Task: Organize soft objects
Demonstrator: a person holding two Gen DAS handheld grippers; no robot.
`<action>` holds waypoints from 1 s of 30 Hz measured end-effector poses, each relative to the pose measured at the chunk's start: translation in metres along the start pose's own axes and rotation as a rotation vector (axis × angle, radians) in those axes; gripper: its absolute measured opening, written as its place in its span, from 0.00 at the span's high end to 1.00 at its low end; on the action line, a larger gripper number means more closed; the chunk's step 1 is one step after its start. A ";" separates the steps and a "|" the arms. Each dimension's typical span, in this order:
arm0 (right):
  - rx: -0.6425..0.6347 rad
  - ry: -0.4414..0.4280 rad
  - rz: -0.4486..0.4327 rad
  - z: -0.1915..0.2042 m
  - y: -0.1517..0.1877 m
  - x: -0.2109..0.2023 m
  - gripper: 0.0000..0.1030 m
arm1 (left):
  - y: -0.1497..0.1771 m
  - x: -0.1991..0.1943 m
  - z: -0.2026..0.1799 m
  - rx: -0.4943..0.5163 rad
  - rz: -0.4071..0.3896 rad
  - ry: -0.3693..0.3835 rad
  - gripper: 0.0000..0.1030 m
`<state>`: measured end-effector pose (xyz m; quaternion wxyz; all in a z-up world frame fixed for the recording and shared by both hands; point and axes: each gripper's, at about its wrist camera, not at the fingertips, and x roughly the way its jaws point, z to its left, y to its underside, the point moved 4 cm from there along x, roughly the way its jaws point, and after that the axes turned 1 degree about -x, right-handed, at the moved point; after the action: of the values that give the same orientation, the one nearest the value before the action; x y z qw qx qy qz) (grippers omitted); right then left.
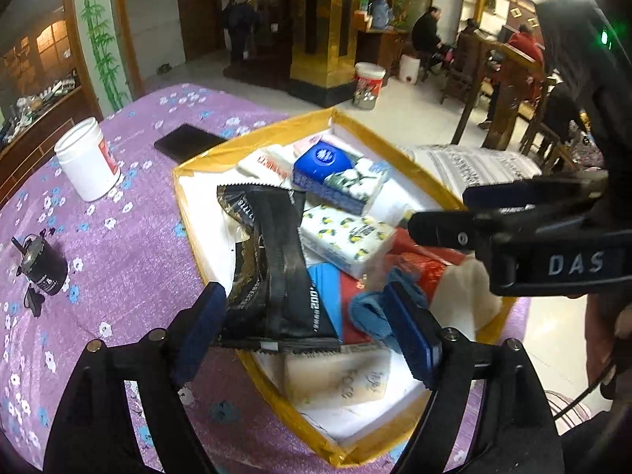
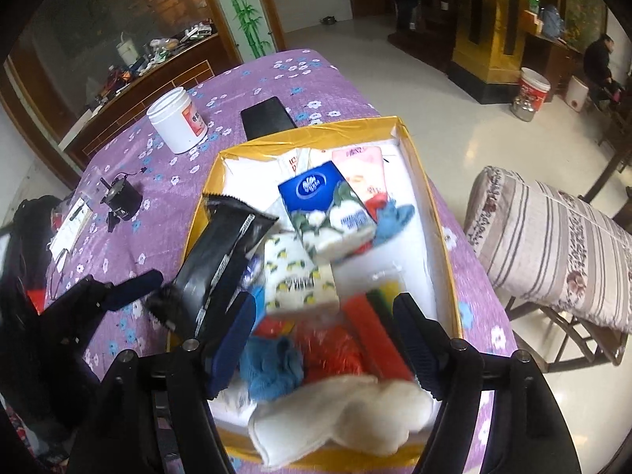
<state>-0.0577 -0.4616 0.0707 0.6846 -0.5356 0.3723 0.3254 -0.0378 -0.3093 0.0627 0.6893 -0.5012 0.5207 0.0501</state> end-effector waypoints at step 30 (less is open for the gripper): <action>0.114 0.081 -0.189 0.004 0.091 -0.073 0.28 | 0.033 -0.075 0.005 0.184 0.020 -0.205 0.20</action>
<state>-0.1710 -0.4418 0.0896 0.7259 -0.5414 0.3654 0.2156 -0.0878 -0.2549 0.0995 0.7814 -0.4229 0.4549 0.0602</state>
